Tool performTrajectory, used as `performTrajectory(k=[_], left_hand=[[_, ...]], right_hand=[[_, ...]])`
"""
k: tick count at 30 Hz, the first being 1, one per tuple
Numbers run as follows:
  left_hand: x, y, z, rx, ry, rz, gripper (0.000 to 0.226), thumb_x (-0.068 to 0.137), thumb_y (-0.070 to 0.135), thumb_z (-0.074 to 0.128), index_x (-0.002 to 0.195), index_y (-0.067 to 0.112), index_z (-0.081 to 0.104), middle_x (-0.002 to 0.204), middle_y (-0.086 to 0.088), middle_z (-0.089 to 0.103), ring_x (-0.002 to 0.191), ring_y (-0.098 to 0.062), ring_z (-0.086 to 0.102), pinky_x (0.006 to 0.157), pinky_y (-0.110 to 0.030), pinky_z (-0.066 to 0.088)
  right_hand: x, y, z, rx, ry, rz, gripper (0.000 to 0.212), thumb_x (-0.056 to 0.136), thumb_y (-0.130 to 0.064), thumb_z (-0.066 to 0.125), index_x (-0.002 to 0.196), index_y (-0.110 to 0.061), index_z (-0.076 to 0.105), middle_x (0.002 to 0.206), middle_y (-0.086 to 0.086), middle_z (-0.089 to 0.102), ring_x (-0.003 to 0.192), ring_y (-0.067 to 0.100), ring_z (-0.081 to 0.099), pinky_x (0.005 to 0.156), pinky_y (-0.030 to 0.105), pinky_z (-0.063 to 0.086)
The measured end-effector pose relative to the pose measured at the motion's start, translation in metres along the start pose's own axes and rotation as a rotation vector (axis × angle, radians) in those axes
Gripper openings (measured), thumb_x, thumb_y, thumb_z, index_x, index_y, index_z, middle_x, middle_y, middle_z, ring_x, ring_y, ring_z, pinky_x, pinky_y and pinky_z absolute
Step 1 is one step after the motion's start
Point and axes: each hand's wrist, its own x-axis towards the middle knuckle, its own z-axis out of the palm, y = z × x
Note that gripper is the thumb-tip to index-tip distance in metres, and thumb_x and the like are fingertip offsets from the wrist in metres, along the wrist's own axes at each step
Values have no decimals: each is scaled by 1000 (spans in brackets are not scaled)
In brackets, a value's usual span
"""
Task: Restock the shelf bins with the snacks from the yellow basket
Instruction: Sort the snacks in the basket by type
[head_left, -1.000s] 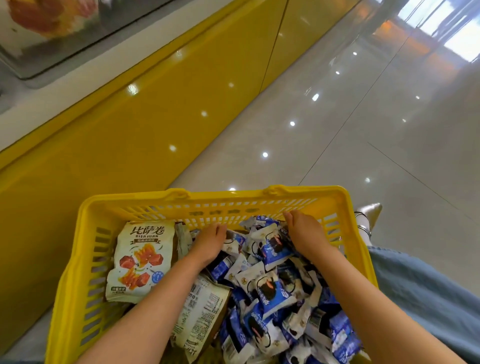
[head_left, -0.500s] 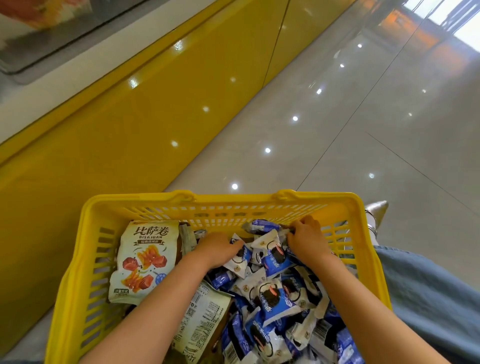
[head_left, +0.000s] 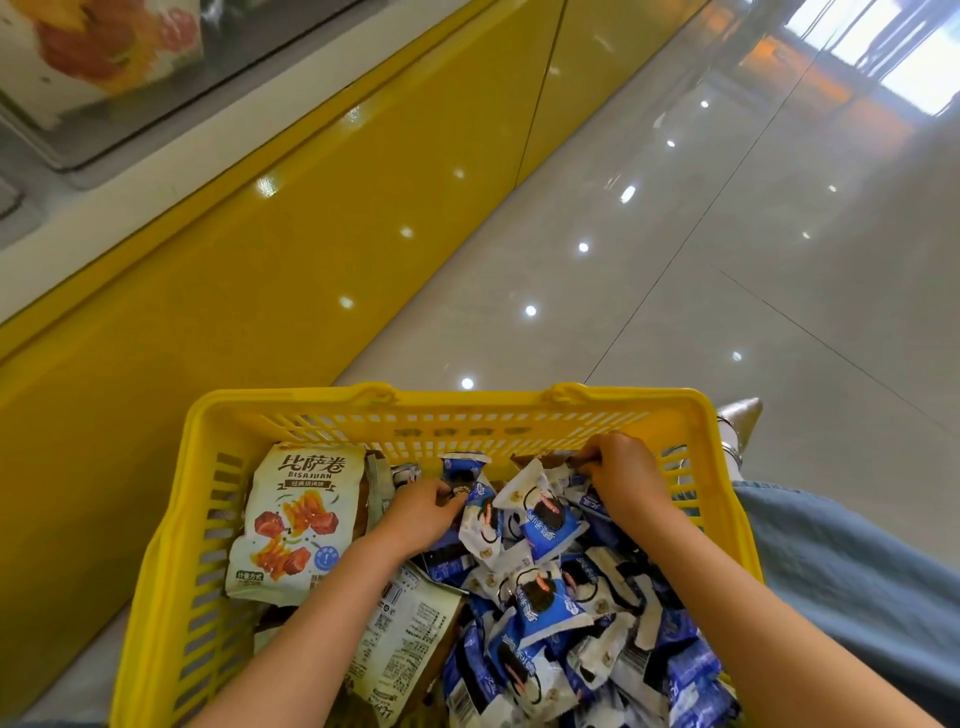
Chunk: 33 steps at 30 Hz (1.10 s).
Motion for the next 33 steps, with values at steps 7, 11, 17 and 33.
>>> performTrajectory(k=[7, 11, 17, 33], left_hand=[[-14, 1, 6, -24, 101, 66, 42, 97, 35, 44, 131, 12, 46, 132, -8, 51, 119, -22, 49, 94, -28, 38], [-26, 1, 6, 114, 139, 141, 40, 100, 31, 33, 132, 11, 46, 132, -12, 49, 119, -25, 46, 101, -36, 37], [-68, 41, -5, -310, 151, 212, 42, 97, 42, 37, 129, 18, 49, 121, 4, 54, 113, -13, 50, 90, -23, 35], [-153, 7, -41, -1189, 214, 283, 41, 73, 42, 66, 110, 29, 57, 102, 4, 72, 94, -14, 68, 67, -24, 56]], right_hand=[[-38, -9, -23, -141, 149, -228, 14, 92, -16, 55, 100, -15, 66, 107, 2, 60, 99, 20, 52, 75, 29, 42], [-59, -13, -45, -162, 233, -292, 15, 91, -15, 55, 103, -17, 64, 108, 0, 57, 103, 19, 48, 79, 29, 42], [-100, -29, -84, -125, 487, -519, 8, 80, -9, 69, 87, -9, 65, 86, 7, 58, 80, 28, 56, 56, 38, 50], [-152, -90, -43, 823, -359, -214, 11, 91, -20, 55, 94, -13, 47, 97, 2, 61, 81, 9, 68, 73, 29, 58]])
